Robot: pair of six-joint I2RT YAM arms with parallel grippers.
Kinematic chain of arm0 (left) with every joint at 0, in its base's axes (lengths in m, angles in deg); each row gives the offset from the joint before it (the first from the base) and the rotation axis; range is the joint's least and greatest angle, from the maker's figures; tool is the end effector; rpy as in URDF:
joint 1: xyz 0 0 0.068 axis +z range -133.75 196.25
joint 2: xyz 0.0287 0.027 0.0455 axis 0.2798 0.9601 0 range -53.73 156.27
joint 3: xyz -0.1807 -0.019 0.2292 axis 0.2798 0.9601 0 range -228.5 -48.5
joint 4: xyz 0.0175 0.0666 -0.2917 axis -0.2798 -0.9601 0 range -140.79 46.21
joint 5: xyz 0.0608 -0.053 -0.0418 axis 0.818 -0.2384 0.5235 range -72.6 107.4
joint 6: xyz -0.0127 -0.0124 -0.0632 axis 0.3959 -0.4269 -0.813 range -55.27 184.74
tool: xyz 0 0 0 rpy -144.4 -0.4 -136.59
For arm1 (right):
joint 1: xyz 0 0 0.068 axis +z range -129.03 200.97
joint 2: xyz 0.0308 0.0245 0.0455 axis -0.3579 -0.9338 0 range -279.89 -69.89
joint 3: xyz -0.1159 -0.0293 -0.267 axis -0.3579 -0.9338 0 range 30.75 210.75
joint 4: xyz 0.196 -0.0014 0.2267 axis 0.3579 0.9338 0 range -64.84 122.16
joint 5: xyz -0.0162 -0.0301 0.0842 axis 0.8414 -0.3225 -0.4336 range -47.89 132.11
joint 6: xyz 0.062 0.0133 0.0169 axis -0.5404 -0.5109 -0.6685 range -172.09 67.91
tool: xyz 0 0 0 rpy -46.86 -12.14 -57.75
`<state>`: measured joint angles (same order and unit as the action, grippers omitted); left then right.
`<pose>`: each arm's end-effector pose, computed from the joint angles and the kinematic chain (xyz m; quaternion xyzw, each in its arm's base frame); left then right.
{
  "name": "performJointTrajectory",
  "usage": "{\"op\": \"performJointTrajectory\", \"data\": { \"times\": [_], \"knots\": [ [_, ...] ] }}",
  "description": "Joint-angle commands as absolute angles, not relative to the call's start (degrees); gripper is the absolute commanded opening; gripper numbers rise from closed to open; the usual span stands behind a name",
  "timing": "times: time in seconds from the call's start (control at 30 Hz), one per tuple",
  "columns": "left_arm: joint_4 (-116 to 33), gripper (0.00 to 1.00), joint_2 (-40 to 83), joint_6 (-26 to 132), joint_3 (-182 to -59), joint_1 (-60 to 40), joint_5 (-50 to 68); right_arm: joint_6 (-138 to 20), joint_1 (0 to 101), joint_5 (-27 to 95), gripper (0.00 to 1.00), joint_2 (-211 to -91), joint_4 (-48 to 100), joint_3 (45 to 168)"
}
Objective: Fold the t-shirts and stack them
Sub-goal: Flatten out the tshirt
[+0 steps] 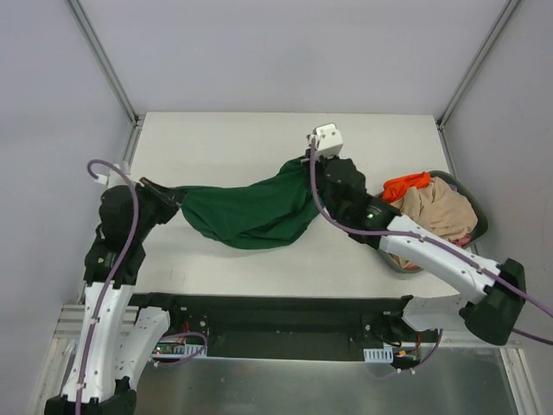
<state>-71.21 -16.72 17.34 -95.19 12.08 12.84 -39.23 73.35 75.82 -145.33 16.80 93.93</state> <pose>0.1830 -0.0173 0.3535 -0.2755 0.7589 -0.2852 0.5166 0.2405 0.2651 0.3786 -0.2103 0.6957 0.0214 0.6865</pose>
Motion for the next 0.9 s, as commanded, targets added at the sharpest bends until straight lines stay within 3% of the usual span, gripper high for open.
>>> {"op": "performJointTrajectory", "data": {
  "times": [0.0,0.17,0.43,0.6,0.77,0.87],
  "knots": [
    [-69.46,0.00,-20.24,19.03,-109.64,11.85,11.25,-33.12,74.23,65.86,0.00,-135.82,15.82,103.41],
    [-69.37,0.00,-19.45,22.11,-126.43,11.85,7.74,-31.88,75.98,58.55,0.00,-132.04,24.89,117.04],
    [-68.93,0.00,-17.88,24.21,-141.39,11.94,8.43,-30.47,83.46,55.19,0.00,-129.57,32.62,126.98],
    [-68.93,0.00,-15.33,25.18,-139.38,11.94,17.02,-28.63,83.81,67.12,0.00,-133.51,32.63,127.35],
    [-68.93,0.00,-3.49,29.13,-138.93,11.94,36.97,-15.11,81.89,87.87,0.00,-144.05,22.64,128.31],
    [-69.28,0.00,4.34,31.86,-140.69,11.94,33.07,-15.18,79.25,88.60,0.00,-148.11,21.91,128.84]
  ]
}}
